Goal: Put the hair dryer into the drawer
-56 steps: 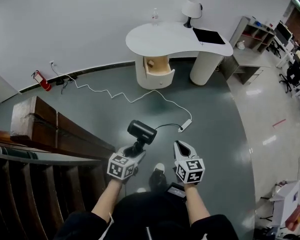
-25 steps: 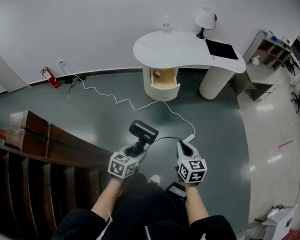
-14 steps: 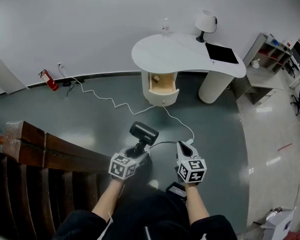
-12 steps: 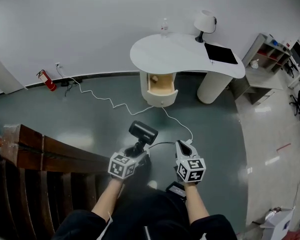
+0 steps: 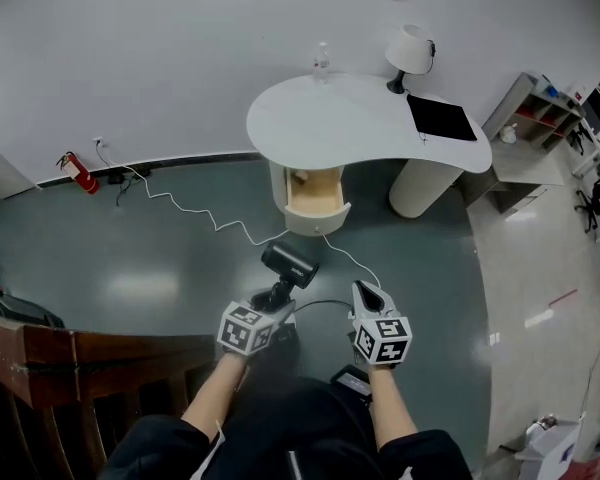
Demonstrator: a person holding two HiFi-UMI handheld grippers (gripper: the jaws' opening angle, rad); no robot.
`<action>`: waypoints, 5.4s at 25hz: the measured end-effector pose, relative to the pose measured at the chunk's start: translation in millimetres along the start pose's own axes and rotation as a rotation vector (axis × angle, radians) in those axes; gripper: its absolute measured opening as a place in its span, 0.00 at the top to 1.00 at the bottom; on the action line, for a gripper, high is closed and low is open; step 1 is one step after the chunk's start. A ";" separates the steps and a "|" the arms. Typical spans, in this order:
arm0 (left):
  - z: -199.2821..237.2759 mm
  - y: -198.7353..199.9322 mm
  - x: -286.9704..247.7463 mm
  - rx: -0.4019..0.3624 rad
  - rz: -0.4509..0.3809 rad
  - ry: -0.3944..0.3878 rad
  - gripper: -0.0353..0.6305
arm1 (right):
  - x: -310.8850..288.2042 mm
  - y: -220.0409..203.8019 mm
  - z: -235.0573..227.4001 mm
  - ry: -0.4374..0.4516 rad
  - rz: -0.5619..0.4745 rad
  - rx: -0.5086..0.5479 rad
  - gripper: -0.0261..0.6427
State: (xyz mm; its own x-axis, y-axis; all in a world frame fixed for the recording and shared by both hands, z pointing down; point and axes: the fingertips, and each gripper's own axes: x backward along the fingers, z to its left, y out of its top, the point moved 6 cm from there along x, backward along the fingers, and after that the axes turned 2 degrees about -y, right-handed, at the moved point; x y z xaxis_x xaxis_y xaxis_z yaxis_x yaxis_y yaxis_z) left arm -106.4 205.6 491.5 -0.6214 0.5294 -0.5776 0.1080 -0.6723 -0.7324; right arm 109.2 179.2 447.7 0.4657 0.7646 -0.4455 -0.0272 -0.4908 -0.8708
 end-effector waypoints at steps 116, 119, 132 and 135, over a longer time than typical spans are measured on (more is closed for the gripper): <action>231.8 163.1 -338.6 -0.701 0.649 -0.266 0.65 | -291.5 24.0 -174.8 -0.153 0.187 -0.337 0.95; 234.4 158.3 -344.3 -0.725 0.670 -0.276 0.65 | -295.4 21.0 -175.2 -0.157 0.189 -0.344 0.95; 251.3 138.8 -369.9 -0.740 0.734 -0.280 0.65 | -307.5 7.9 -176.0 -0.187 0.218 -0.352 0.95; 253.4 134.6 -376.5 -0.735 0.747 -0.281 0.65 | -308.4 6.2 -181.4 -0.203 0.215 -0.354 0.95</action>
State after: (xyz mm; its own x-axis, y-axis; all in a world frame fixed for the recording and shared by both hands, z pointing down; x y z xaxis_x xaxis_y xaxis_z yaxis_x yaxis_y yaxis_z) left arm -54.6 -215.3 701.7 -0.3513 -0.0856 -0.9323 0.9131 -0.2515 -0.3210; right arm 125.8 -135.4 617.4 0.2986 0.6788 -0.6709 0.2162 -0.7328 -0.6452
